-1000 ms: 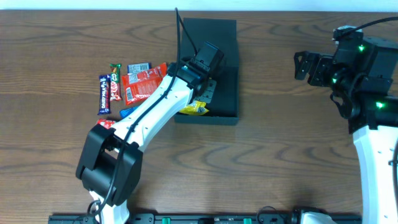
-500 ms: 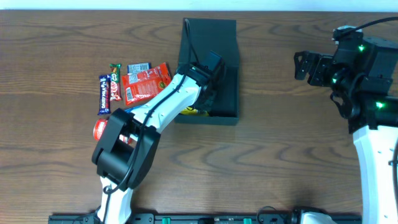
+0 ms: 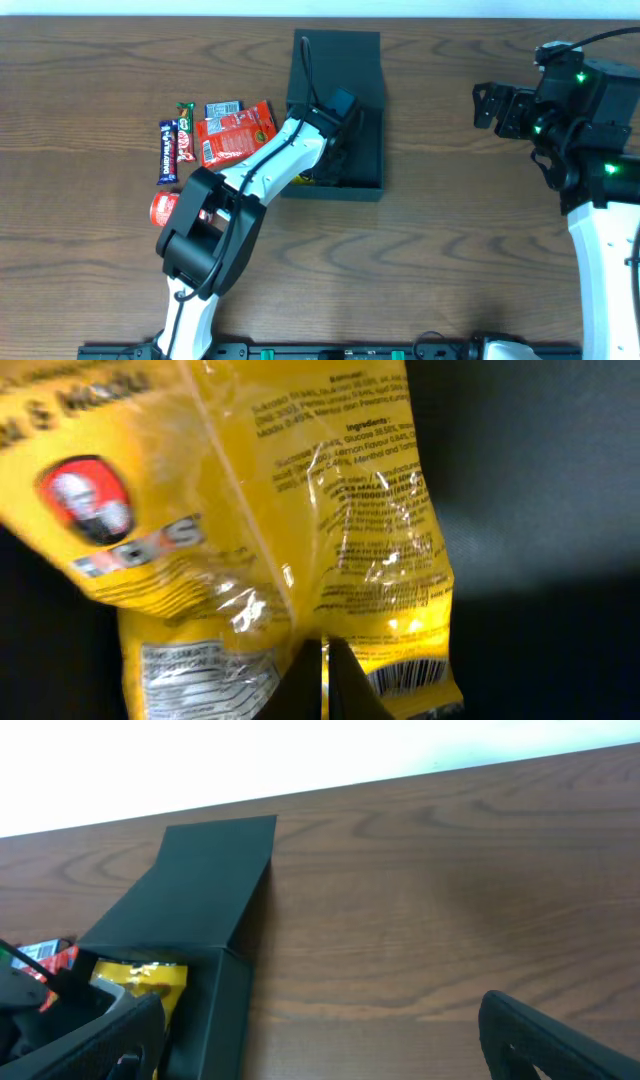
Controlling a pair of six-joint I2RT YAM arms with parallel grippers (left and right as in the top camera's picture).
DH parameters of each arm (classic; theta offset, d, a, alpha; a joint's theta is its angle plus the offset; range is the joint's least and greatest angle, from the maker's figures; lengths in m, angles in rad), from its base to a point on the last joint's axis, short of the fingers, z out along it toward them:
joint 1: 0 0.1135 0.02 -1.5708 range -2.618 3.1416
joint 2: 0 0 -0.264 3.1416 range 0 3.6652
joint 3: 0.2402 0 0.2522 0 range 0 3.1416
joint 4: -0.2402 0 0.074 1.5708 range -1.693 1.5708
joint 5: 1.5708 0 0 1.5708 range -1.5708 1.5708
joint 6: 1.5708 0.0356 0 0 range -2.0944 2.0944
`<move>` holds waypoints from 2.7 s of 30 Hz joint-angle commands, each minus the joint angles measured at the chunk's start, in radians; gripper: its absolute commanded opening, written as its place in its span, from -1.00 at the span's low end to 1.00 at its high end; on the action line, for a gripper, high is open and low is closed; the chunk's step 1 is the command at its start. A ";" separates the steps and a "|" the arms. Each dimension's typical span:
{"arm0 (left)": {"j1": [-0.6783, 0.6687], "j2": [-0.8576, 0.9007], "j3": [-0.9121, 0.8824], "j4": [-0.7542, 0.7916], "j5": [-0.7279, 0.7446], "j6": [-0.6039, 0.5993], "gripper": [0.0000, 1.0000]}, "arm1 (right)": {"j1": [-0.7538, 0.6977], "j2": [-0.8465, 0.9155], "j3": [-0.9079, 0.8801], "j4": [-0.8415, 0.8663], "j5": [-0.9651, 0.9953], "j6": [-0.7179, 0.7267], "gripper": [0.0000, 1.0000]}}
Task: Pack container
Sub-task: 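Carry the yellow bag into the black box and release it, then grasp the red chip bag with the left gripper, then lower the red bag into the box beside the yellow bag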
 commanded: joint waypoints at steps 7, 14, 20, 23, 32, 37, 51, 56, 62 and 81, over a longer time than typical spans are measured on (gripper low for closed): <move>0.036 -0.315 0.054 -0.002 -0.288 0.005 -0.67 | -0.005 0.000 0.003 0.000 -0.008 -0.006 0.98; 0.224 -0.311 0.034 -0.010 -0.261 0.006 0.18 | -0.005 0.000 0.003 -0.005 -0.008 -0.006 0.98; 0.379 -0.196 0.020 -0.027 -0.108 -0.013 0.93 | -0.005 0.000 0.003 -0.009 -0.008 -0.006 0.98; 0.420 -0.115 0.020 -0.050 -0.025 0.003 0.91 | -0.005 0.000 0.003 -0.009 -0.008 -0.006 0.99; 0.424 0.025 0.020 -0.016 -0.002 -0.128 0.91 | -0.005 0.000 0.003 -0.011 -0.008 -0.006 0.98; 0.426 0.069 0.020 -0.006 -0.002 -0.163 0.91 | -0.005 0.000 0.003 -0.015 -0.008 -0.006 0.98; 0.426 0.088 0.025 -0.057 0.005 -0.166 -0.55 | -0.005 0.000 0.003 -0.015 -0.008 -0.006 0.99; 0.426 0.032 0.053 -0.094 -0.006 -0.171 -0.71 | -0.005 0.000 0.003 -0.014 -0.008 -0.006 0.99; 0.426 -0.126 0.092 -0.089 -0.059 -0.296 -0.79 | -0.005 0.000 0.003 -0.012 -0.008 -0.006 0.99; 0.137 -0.266 0.092 0.008 0.193 0.848 -0.76 | -0.005 0.000 0.003 -0.019 -0.008 -0.056 0.98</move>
